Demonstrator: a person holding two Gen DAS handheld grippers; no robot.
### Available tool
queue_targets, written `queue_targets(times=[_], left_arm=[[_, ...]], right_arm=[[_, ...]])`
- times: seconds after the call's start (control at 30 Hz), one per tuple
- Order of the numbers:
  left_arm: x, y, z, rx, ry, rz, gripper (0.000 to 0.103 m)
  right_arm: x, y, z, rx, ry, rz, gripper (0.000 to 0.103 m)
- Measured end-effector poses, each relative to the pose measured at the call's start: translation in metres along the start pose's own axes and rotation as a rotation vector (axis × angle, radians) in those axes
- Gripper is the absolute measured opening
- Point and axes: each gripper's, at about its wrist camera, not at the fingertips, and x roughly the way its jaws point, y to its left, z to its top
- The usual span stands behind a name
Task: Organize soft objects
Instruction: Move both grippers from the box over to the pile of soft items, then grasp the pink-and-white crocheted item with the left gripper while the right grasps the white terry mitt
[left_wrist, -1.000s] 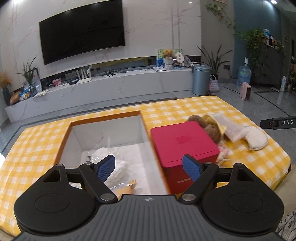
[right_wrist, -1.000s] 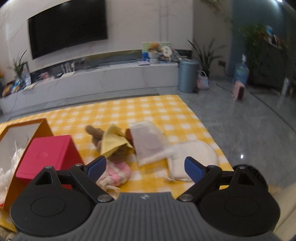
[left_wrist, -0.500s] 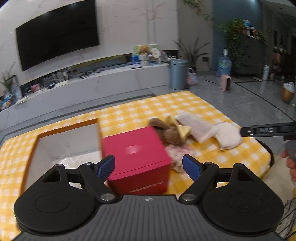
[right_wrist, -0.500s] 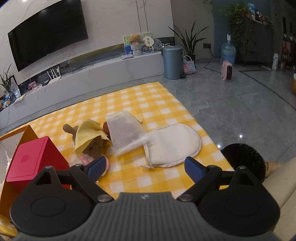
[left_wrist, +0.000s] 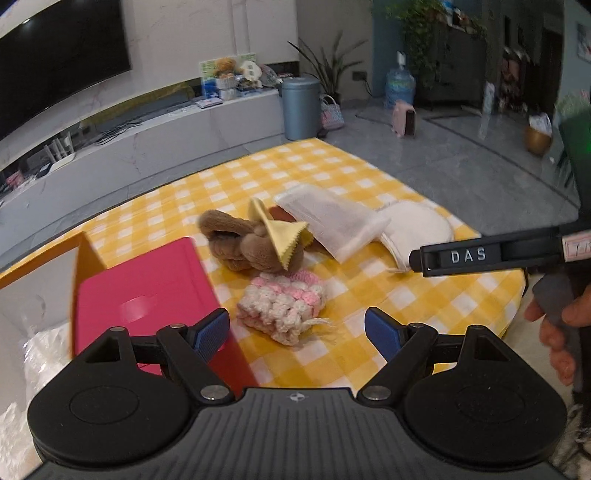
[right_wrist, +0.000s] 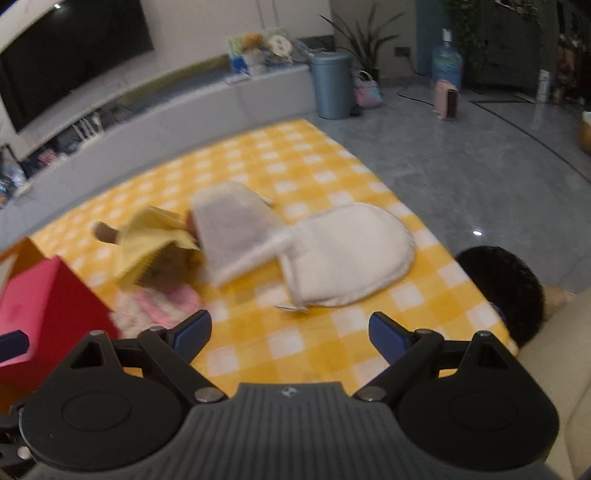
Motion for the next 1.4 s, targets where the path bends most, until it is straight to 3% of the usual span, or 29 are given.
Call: queue_targets(times=[0.1,0.23,0.47,0.6,0.7,0.8,0.87,0.93,1.03,1.1,1.37,1.4], left_arm=[[0.016,-0.018,0.000,0.189,-0.002,0.041,0.100],[0.041,-0.027,0.004,0.274,0.065,0.048,0.100],[0.082,-0.023,0.018,0.273,0.234,0.013,0.100],[0.102,-0.023,0.027,0.293,0.291,0.039,0.100],[0.111,-0.024,0.034,0.307,0.306,0.048,0.101],[0.125,-0.022,0.041,0.271,0.340,0.030,0.101],[0.138,-0.017,0.046,0.229,0.389,0.021,0.101],[0.152,-0.013,0.048,0.227,0.459,-0.040,0.103],[0.159,-0.007,0.051,0.202,0.454,0.002,0.103],[0.160,-0.006,0.052,0.177,0.466,-0.012,0.103],[0.162,-0.021,0.045,0.308,0.525,-0.016,0.103],[0.159,-0.024,0.042,0.350,0.516,-0.008,0.095]], right_arm=[[0.005,0.001,-0.001,-0.002,0.004,-0.034,0.091],[0.012,0.000,0.000,-0.002,0.020,-0.043,0.091],[0.005,-0.009,0.004,0.067,-0.023,-0.043,0.091],[0.006,-0.011,0.005,0.087,-0.029,-0.043,0.091],[0.005,-0.019,0.006,0.167,-0.032,0.022,0.091],[0.002,-0.027,0.008,0.248,-0.033,0.081,0.091],[0.000,-0.029,0.008,0.258,-0.044,0.074,0.091],[-0.001,-0.029,0.008,0.256,-0.051,0.058,0.091],[-0.001,-0.031,0.008,0.264,-0.046,0.056,0.091],[-0.001,-0.031,0.008,0.259,-0.045,0.064,0.091],[-0.006,-0.025,0.009,0.194,-0.076,0.040,0.091],[-0.008,-0.025,0.010,0.171,-0.088,0.029,0.091]])
